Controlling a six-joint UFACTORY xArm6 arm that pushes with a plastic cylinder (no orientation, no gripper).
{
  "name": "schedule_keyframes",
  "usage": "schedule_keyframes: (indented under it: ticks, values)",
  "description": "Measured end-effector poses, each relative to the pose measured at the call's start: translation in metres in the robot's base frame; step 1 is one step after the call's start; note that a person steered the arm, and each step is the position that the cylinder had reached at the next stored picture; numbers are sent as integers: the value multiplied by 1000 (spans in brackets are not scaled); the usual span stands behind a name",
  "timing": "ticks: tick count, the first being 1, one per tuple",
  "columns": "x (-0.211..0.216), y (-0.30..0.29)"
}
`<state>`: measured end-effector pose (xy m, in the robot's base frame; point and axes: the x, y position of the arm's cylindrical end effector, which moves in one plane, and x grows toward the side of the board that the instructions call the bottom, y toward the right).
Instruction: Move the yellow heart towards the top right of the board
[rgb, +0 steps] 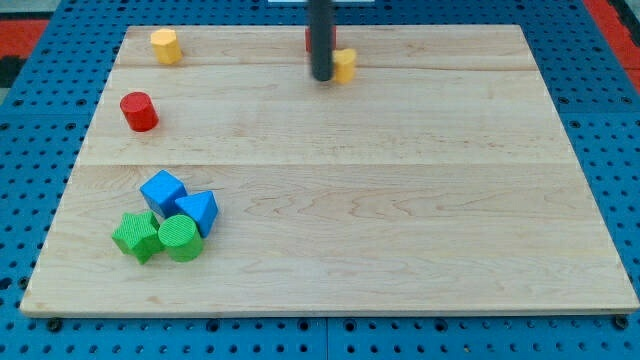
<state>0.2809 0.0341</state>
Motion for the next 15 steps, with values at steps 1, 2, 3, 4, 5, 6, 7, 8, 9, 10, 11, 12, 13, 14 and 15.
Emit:
schedule_keyframes:
  ticks: [1, 2, 3, 4, 5, 6, 7, 8, 9, 10, 11, 12, 13, 14, 15]
  values:
    - [-20, 63]
    - [-1, 40]
    - [-20, 55]
    - [-40, 61]
    - [-45, 38]
    - [-83, 51]
    - [-85, 122]
    - [-79, 119]
    - [-5, 98]
    - [-1, 94]
    - [40, 43]
    - [83, 84]
    - [45, 133]
    - [8, 157]
    - [-12, 171]
